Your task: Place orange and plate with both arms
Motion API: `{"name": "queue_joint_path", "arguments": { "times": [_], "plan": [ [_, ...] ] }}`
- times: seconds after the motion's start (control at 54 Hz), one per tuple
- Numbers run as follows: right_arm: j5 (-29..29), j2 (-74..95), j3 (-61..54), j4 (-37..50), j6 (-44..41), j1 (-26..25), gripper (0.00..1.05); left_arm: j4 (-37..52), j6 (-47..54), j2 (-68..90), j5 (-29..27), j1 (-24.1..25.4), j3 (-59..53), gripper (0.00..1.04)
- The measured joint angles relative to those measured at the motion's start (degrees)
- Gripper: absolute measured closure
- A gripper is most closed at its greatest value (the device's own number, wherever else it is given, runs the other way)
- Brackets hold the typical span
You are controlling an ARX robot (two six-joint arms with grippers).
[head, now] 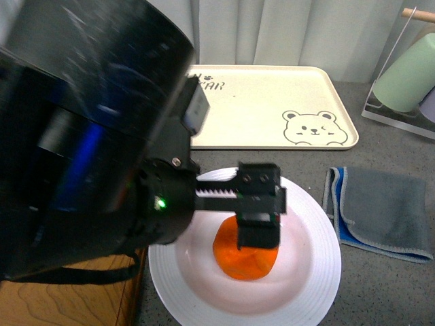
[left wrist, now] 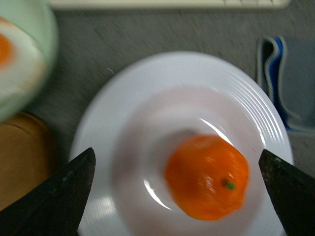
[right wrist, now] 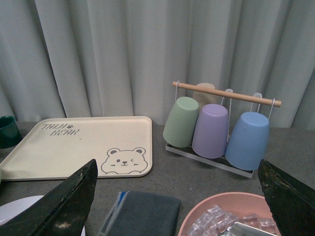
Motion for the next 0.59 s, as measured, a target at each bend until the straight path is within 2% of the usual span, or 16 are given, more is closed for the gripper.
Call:
{"name": "queue_joint_path", "arguments": {
  "times": [0.019, 0.056, 0.093, 0.167, 0.241, 0.315, 0.407, 0.519, 0.593],
  "plan": [
    [0.0, 0.0, 0.0, 0.0, 0.0, 0.0, 0.09, 5.9, 1.9, 0.0, -4.9, 0.1, -1.9, 0.11],
    [0.0, 0.0, 0.0, 0.0, 0.0, 0.0, 0.09, 13.9, 4.8, 0.2, -9.6, 0.7, -4.3, 0.15],
    [-0.1, 0.0, 0.0, 0.0, 0.0, 0.0, 0.09, 26.1, 9.7, 0.5, -17.8, 1.8, -8.7, 0.22],
    [0.0, 0.0, 0.0, 0.0, 0.0, 0.0, 0.09, 42.6, 16.3, -0.4, -22.3, 4.2, -15.9, 0.33],
    [0.0, 0.0, 0.0, 0.0, 0.0, 0.0, 0.09, 53.5, 20.0, -4.7, -21.8, 7.5, -21.0, 0.46],
    [0.0, 0.0, 0.0, 0.0, 0.0, 0.0, 0.09, 55.3, 21.8, -9.5, -19.8, 9.6, -23.6, 0.57],
    [0.0, 0.0, 0.0, 0.0, 0.0, 0.0, 0.09, 53.5, 23.1, -15.2, -16.3, 12.4, -27.6, 0.73],
    [0.0, 0.0, 0.0, 0.0, 0.0, 0.0, 0.09, 47.8, 23.8, -24.3, -11.8, 17.3, -32.0, 1.01],
    [0.0, 0.0, 0.0, 0.0, 0.0, 0.0, 0.09, 43.7, 24.2, -30.6, -9.2, 19.7, -33.8, 1.01]
  ]
}}
